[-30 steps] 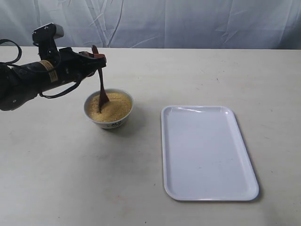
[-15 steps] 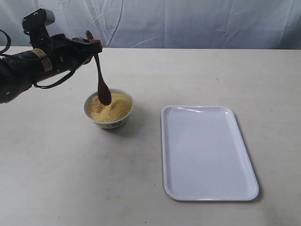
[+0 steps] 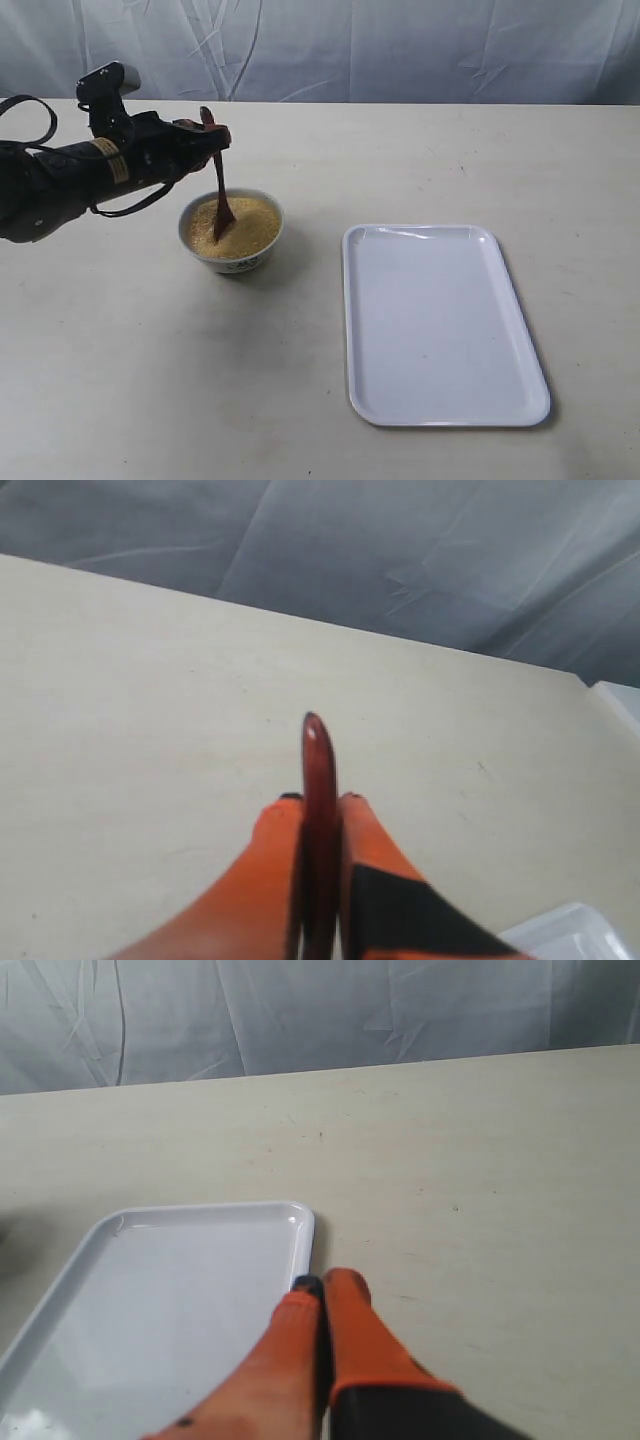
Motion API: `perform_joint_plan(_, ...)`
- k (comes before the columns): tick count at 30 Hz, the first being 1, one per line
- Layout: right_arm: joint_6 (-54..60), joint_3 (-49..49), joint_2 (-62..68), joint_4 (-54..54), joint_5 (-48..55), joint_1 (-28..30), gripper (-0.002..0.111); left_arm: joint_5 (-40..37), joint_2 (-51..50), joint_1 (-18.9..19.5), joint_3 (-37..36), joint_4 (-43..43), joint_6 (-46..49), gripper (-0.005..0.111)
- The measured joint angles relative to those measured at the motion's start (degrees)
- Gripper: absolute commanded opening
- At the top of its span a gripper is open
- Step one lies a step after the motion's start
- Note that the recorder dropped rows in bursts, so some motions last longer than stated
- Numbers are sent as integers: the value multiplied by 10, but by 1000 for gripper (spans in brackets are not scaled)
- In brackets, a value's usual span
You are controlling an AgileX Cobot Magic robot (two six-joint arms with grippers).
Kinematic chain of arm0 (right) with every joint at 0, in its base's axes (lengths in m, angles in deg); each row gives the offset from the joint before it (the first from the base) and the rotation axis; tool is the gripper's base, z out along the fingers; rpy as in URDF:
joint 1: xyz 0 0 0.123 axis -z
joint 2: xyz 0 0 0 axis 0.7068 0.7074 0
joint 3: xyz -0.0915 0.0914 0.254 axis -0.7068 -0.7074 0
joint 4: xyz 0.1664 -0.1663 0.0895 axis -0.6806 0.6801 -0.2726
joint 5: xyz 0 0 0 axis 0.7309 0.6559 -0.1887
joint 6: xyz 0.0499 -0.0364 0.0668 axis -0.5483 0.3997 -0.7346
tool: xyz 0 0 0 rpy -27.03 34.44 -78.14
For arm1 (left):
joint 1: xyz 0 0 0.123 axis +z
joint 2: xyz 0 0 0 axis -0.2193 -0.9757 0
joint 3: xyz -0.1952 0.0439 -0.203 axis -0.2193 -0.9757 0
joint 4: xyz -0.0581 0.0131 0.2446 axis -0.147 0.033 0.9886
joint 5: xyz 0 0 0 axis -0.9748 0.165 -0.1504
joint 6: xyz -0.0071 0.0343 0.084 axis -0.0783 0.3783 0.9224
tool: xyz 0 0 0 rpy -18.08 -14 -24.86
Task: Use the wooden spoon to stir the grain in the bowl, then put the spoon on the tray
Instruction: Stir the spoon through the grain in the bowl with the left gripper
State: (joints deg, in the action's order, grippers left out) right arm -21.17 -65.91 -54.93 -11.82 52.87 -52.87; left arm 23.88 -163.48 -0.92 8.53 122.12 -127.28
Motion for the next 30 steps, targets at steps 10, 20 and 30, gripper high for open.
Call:
perform_joint_plan(10,0,0,0,0,0,0,0,33,32,1,0,17,-16,0)
perform_joint_plan(20,0,0,0,0,0,0,0,5,46,2,0,-8,37,0)
perform_joint_plan(30,0,0,0,0,0,0,0,-32,9,2,0,-8,43,0)
